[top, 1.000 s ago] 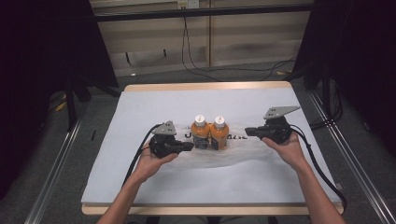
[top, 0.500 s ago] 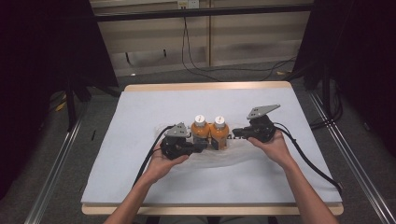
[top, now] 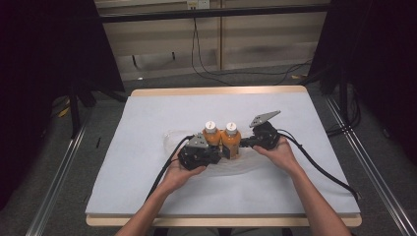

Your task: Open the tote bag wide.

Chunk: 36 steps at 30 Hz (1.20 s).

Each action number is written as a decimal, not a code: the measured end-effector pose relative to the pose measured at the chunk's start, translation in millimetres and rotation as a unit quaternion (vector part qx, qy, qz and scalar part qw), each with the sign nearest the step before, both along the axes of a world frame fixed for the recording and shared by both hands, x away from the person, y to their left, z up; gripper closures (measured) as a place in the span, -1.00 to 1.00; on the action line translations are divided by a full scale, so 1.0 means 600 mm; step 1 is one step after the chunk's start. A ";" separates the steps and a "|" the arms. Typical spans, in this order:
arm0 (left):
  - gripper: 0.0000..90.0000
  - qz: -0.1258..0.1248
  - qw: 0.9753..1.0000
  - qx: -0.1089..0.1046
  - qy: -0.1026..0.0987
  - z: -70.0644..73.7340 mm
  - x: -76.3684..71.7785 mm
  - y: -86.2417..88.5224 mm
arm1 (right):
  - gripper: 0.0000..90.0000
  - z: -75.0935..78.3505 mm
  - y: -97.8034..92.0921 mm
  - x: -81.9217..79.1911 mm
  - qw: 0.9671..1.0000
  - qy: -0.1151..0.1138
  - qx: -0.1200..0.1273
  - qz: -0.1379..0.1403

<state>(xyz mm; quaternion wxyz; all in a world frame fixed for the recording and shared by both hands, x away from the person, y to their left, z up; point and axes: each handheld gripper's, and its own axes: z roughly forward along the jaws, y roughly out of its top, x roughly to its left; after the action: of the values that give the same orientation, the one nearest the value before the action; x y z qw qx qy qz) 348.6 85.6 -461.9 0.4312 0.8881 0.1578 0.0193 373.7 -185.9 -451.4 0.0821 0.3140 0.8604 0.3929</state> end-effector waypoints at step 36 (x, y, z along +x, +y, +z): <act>1.00 -0.024 0.999 0.037 0.019 -0.036 -0.037 0.003 | 1.00 -0.047 0.028 0.051 0.998 0.027 -0.042 -0.036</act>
<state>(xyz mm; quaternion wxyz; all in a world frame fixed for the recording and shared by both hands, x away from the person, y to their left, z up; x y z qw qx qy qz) 326.7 87.5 -483.6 0.3956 0.9071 0.1437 -0.0026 404.5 -169.3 -479.5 0.0864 0.3516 0.8660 0.3448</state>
